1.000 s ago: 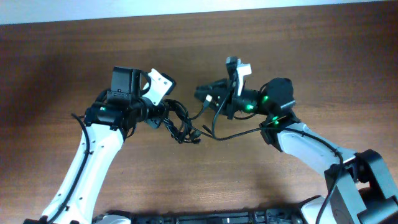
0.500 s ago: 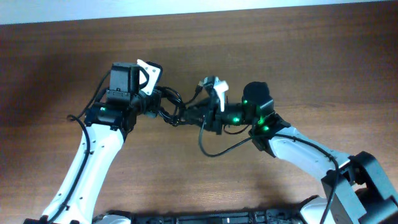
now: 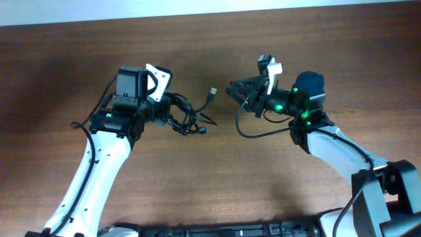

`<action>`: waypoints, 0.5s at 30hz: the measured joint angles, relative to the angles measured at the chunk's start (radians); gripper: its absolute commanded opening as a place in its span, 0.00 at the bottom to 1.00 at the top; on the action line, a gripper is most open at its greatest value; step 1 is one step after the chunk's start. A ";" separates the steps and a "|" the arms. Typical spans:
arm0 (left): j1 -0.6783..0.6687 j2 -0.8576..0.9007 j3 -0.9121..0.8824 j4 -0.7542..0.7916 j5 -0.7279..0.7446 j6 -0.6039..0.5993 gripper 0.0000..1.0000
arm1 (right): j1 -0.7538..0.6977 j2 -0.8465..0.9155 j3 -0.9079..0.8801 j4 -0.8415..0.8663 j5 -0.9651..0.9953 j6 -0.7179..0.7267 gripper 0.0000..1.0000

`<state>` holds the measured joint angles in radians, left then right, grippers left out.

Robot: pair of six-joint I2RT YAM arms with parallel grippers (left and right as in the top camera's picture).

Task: Untangle cables

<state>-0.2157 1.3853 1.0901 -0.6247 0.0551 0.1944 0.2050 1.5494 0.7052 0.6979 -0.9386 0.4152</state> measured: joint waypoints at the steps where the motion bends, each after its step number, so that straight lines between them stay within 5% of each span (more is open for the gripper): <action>1: 0.000 0.000 0.000 0.000 0.000 0.003 0.00 | 0.000 0.000 0.000 -0.008 0.000 0.000 0.34; 15: 0.000 0.000 0.000 -0.052 0.058 0.220 0.00 | 0.069 0.000 0.002 -0.021 0.037 0.069 0.36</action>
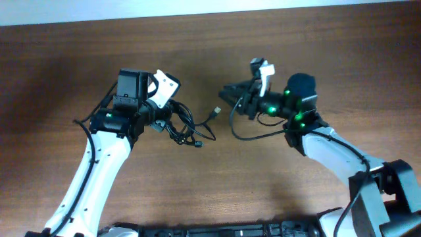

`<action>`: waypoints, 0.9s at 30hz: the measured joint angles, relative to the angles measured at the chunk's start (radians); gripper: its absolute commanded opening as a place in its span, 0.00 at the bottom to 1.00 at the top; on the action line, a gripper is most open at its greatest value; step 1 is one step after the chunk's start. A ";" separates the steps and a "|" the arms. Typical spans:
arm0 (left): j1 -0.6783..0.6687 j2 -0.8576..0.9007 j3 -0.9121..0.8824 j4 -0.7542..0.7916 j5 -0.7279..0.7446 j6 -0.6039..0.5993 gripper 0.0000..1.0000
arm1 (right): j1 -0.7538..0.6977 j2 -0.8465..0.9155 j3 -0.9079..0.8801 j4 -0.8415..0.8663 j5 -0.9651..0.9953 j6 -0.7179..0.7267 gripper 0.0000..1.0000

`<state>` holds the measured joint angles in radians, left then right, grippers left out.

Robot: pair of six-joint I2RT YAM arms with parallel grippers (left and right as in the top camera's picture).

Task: Untangle cables

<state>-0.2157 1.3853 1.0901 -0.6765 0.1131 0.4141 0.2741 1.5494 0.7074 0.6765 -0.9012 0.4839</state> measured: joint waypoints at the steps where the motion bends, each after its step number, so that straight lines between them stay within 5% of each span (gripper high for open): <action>1: 0.000 0.000 0.000 0.000 0.002 0.011 0.00 | 0.020 0.000 0.003 -0.001 0.002 0.007 0.35; 19: 0.000 0.000 0.000 0.037 0.045 0.090 0.00 | 0.307 0.001 0.049 -0.198 0.207 -0.105 0.35; 21: 0.000 0.000 0.000 0.037 0.092 0.090 0.00 | 0.323 0.001 0.049 -0.190 0.232 -0.126 0.20; 22: 0.000 0.000 0.000 0.037 0.108 0.090 0.00 | 0.330 0.003 0.049 -0.182 0.237 -0.130 0.04; 27: 0.004 0.000 0.000 0.038 0.100 0.021 0.00 | 0.349 0.012 0.049 -0.183 0.269 -0.138 0.04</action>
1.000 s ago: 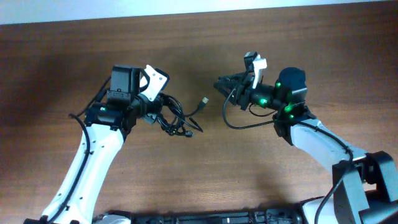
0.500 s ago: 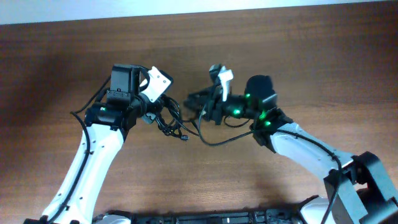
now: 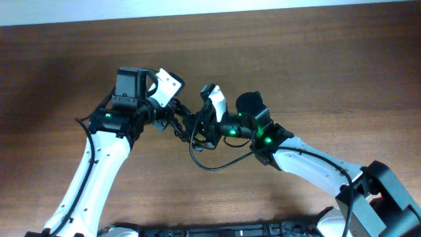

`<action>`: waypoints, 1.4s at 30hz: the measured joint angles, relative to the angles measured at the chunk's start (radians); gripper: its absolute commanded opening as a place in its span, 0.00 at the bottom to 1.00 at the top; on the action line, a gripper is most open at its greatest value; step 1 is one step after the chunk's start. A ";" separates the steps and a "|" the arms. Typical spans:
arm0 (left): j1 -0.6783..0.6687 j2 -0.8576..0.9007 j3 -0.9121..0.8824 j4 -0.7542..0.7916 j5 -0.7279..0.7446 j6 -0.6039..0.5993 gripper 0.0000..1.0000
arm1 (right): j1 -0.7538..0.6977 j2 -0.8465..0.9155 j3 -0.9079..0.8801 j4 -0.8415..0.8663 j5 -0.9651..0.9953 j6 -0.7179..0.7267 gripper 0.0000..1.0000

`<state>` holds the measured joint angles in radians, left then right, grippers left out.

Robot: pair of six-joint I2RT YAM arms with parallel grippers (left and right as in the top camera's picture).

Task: Untangle cables

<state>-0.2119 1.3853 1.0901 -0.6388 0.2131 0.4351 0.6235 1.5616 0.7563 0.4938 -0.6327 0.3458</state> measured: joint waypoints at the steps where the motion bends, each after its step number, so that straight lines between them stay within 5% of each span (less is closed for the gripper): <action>1: -0.004 0.000 0.000 0.000 -0.032 -0.051 0.00 | 0.000 0.000 0.000 0.000 0.007 -0.002 0.04; 7: 0.052 0.000 0.000 -0.001 -0.233 -0.535 0.00 | -0.003 0.010 0.016 -0.015 0.016 -0.011 0.04; 14: 0.218 -0.001 -0.001 -0.023 -0.046 -0.908 0.02 | 0.000 0.011 0.020 -0.040 0.017 -0.010 0.04; 19: 0.272 -0.001 -0.002 -0.007 -0.038 -0.986 0.46 | -0.004 0.012 0.015 -0.068 0.019 -0.009 0.04; 21: 0.309 -0.001 -0.002 -0.003 -0.047 -0.893 0.63 | -0.008 0.014 0.008 -0.074 0.020 -0.010 0.04; 23: 0.309 -0.002 -0.002 -0.003 -0.012 -0.748 0.68 | -0.008 0.014 0.008 -0.072 0.019 -0.009 0.04; 25: 0.309 -0.009 -0.002 -0.002 0.083 -0.578 0.87 | -0.008 0.014 0.008 -0.072 0.019 -0.009 0.04; 27: 0.306 -0.045 -0.002 -0.001 0.253 -0.288 0.84 | -0.008 0.014 0.008 -0.071 0.005 -0.010 0.04; 29: 0.306 -0.057 0.000 0.003 0.300 -0.190 0.80 | -0.008 0.014 0.008 -0.072 -0.012 -0.009 0.04; 32: 0.302 -0.060 0.002 0.008 0.351 -0.058 0.55 | -0.008 0.014 0.008 -0.071 -0.053 -0.009 0.04; 42: 0.215 -0.060 0.002 0.003 0.343 0.237 0.52 | -0.008 0.014 0.008 -0.071 -0.202 -0.009 0.04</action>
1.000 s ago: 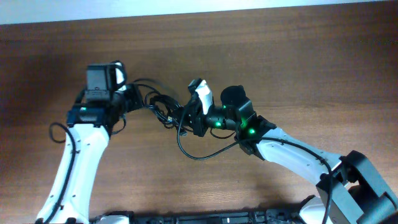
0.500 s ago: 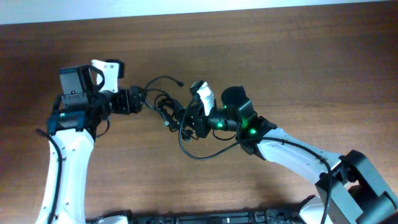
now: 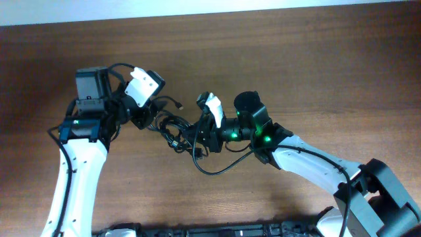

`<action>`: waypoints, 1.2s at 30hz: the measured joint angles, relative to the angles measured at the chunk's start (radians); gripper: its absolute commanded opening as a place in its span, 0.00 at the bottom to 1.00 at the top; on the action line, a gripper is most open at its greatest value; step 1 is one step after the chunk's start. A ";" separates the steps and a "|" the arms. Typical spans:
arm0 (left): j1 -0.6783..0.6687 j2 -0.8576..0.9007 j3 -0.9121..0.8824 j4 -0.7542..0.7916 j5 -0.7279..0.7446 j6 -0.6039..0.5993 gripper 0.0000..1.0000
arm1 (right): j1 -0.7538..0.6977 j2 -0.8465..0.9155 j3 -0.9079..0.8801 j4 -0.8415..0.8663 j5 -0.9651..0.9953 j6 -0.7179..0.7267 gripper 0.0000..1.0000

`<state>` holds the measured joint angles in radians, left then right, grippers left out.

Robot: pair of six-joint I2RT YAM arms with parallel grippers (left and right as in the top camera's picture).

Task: Untangle cables

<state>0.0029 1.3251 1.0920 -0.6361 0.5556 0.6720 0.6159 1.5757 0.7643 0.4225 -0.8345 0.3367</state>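
A tangle of thin black cables (image 3: 172, 126) is stretched above the brown table between my two grippers. At its left end, below the white wrist camera, my left gripper (image 3: 146, 118) is shut on the tangle. From the right, my right gripper (image 3: 195, 136) reaches into the tangle's other end; its fingers look shut on a strand, though the cables partly hide them. One cable end with a plug (image 3: 179, 104) sticks out above the tangle. Under the right gripper, a loose loop of cable (image 3: 214, 170) hangs and curves back toward the right wrist.
The wooden table (image 3: 296, 72) fills the view, and a pale strip runs along its far edge. Both white arms come in from the near side. The right forearm (image 3: 316, 158) crosses the table's lower right.
My left arm has pulled back to the left and carried its end of the tangle with it. The right gripper stays at the tangle's right end, so the cables now stretch out between the two.
At first my left gripper held the tangle while the right gripper stood apart at the right, open, with one cable trailing below it. The right arm then moved left and reached the tangle. Now both grippers hold it, and the left has drawn away.
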 measured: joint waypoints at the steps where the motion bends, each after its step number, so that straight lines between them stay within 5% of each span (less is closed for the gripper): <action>1: -0.008 0.000 0.000 -0.009 -0.008 0.006 0.52 | 0.000 0.000 0.000 0.000 -0.005 -0.001 0.04; 14: -0.023 0.001 0.000 -0.055 -0.104 0.028 0.68 | 0.000 0.000 0.000 -0.001 -0.003 -0.052 0.04; 21: -0.023 0.001 0.000 -0.117 -0.112 0.079 0.65 | 0.000 0.000 0.000 -0.005 0.018 -0.072 0.04; 28: -0.024 0.020 0.000 -0.138 -0.156 0.117 0.46 | 0.000 0.000 0.000 -0.004 0.002 -0.082 0.04; 30: -0.037 0.048 0.000 -0.137 -0.165 0.120 0.04 | 0.000 0.000 0.000 -0.004 -0.012 -0.082 0.04; 36: -0.088 0.098 -0.004 -0.009 -0.180 0.053 0.00 | -0.001 0.000 0.000 -0.019 -0.022 -0.083 0.04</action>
<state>-0.0849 1.4235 1.0882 -0.6453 0.3759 0.7246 0.6151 1.5757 0.7643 0.4030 -0.8566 0.2539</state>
